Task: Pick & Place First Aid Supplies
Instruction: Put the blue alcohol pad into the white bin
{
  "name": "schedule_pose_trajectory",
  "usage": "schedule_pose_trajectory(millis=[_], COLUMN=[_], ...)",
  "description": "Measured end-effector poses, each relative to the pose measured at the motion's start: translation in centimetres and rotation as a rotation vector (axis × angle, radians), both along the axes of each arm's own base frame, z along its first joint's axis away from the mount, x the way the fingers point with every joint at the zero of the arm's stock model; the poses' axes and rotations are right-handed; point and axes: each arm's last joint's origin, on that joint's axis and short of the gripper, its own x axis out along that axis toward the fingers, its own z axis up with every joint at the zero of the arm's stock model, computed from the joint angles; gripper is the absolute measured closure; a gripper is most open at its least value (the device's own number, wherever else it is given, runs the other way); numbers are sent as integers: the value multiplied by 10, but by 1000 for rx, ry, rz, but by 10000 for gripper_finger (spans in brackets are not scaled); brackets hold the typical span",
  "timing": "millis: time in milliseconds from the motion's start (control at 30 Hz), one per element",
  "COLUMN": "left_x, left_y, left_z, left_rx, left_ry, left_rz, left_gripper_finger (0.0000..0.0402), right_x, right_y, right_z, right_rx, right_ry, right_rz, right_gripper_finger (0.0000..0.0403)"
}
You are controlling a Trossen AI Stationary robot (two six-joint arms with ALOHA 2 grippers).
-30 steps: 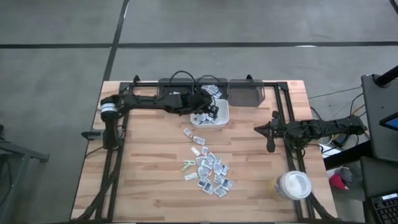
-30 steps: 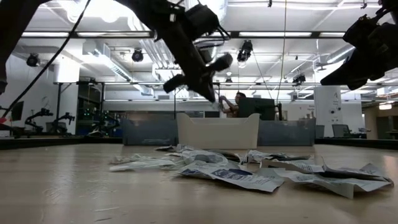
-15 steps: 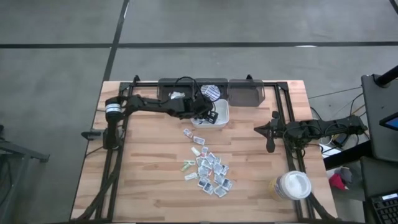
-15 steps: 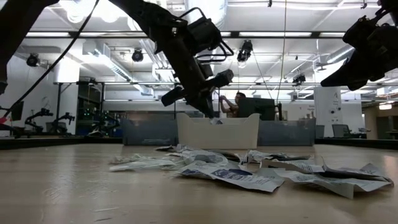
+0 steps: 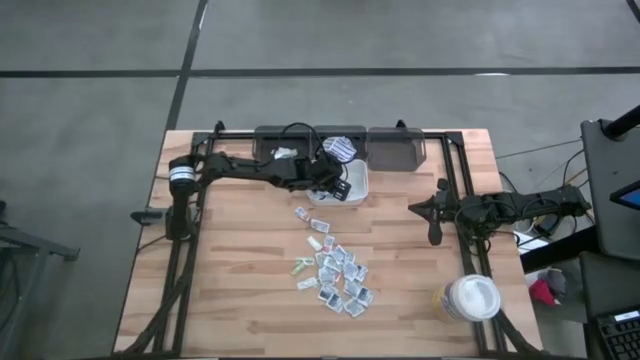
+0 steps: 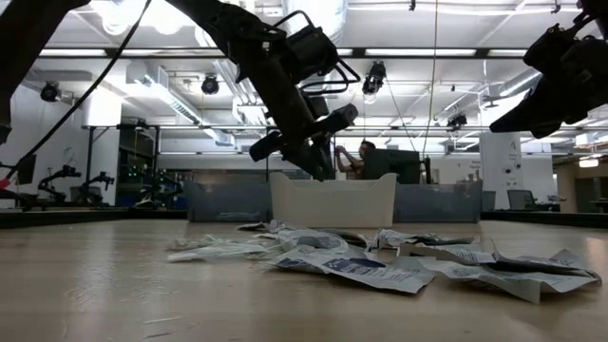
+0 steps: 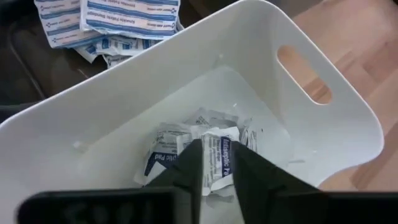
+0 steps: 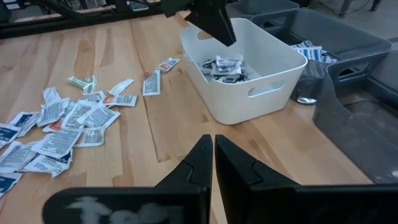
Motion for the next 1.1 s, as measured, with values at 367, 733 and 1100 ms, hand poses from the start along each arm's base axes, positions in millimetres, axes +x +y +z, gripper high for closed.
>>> schedule_pose_trajectory(millis=[367, 733, 1100], left_x=[7, 11, -4], left_y=[-22, -137, -223], left_z=[16, 15, 7], left_rx=[-181, -109, 152], left_ry=[-84, -6, 72], left_rz=[-252, -743, -1048], left_gripper_finger=[271, 271, 271], right_x=[0, 0, 0], right_y=[0, 0, 0], right_z=[0, 0, 0], right_rx=[0, 0, 0], right_ry=[0, 0, -1], right_rz=[0, 0, 1], right_gripper_finger=[385, 385, 385])
